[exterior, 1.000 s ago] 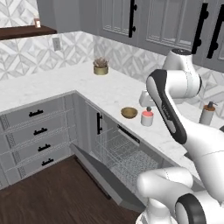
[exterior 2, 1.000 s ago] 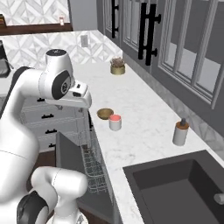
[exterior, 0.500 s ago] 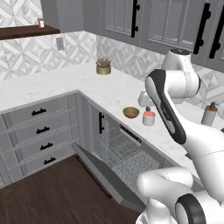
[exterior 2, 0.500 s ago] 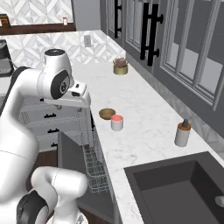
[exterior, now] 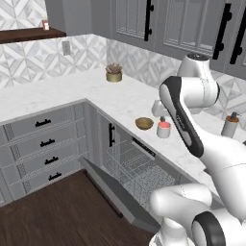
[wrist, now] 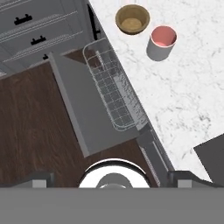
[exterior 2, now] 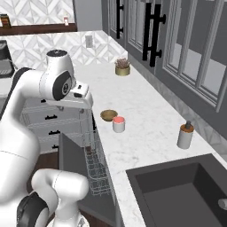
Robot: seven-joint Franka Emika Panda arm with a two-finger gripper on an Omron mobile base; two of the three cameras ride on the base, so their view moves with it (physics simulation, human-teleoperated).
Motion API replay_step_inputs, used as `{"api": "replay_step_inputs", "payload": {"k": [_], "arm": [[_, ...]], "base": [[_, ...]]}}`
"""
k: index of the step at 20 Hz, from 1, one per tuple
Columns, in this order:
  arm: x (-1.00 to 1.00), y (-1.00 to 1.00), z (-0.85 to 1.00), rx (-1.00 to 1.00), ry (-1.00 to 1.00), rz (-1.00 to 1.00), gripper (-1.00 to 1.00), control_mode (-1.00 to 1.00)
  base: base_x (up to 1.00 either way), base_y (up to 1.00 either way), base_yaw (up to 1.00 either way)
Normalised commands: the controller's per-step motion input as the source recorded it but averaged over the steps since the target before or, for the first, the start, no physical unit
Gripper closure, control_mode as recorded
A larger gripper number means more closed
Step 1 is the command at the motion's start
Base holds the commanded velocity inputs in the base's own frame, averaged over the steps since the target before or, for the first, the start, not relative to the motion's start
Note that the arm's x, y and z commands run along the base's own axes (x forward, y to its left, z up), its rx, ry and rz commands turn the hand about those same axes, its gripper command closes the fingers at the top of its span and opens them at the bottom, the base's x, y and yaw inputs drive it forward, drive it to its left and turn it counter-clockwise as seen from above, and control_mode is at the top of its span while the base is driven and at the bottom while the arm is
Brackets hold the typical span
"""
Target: Pick up the cup and bowl from the counter, place them in the dishwasher, and close the dishwasher door.
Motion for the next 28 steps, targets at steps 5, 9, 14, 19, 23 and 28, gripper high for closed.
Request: {"api": "replay_step_inputs", "payload": {"k": [5, 9, 14, 19, 23, 28], "arm": [[0.98, -0.26, -0.34, -0.11, 0.07, 0.02, -1.00, -1.00], [1.00, 0.01, -0.86, -0.22, 0.11, 0.15, -1.00, -1.00], [1.00, 0.00, -0.77, -0.17, 0.24, 0.18, -1.00, -1.00], [0.98, -0.02, -0.29, -0.07, 0.08, 0.18, -1.00, -1.00], [0.99, 0.00, -0.05, 0.00, 0.02, 0.19, -1.00, -1.00], [0.73, 0.10, -0.64, 0.00, 0.12, 0.17, -1.00, -1.00]], "base": [[0.00, 0.00, 0.00], [0.00, 0.00, 0.00], [0.00, 0.00, 0.00], [0.00, 0.00, 0.00], [0.00, 0.00, 0.00], [0.00, 0.00, 0.00]]}}
